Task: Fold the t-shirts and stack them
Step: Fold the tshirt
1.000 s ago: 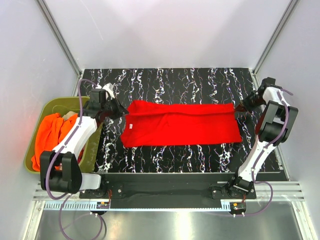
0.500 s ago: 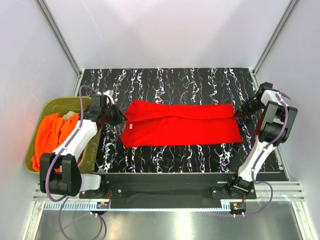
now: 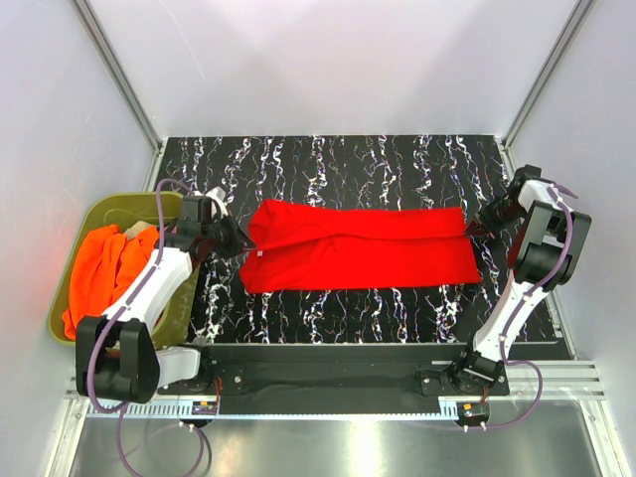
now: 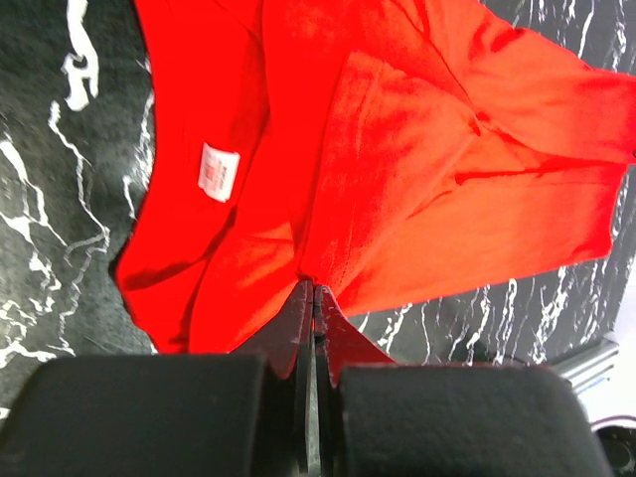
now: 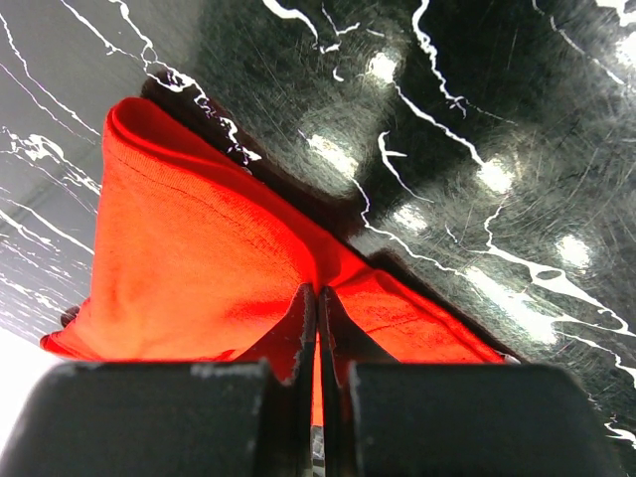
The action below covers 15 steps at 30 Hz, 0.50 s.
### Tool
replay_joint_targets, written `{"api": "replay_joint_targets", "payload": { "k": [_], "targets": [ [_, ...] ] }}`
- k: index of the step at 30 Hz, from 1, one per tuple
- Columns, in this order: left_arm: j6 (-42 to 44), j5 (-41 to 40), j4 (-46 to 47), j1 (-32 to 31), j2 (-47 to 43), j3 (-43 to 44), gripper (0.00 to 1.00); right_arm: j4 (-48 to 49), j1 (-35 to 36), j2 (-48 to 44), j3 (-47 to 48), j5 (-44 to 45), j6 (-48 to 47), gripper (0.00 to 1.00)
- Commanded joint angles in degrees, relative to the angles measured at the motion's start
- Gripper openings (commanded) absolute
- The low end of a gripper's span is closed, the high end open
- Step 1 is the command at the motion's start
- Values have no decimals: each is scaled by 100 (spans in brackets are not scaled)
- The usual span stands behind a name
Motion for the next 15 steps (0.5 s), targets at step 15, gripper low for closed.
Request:
{"api": "replay_joint_targets", "payload": {
  "k": [15],
  "targets": [
    [-68, 240, -191, -341, -583, -414, 0, -103, -59, -147, 196, 209, -137, 1]
  ]
}}
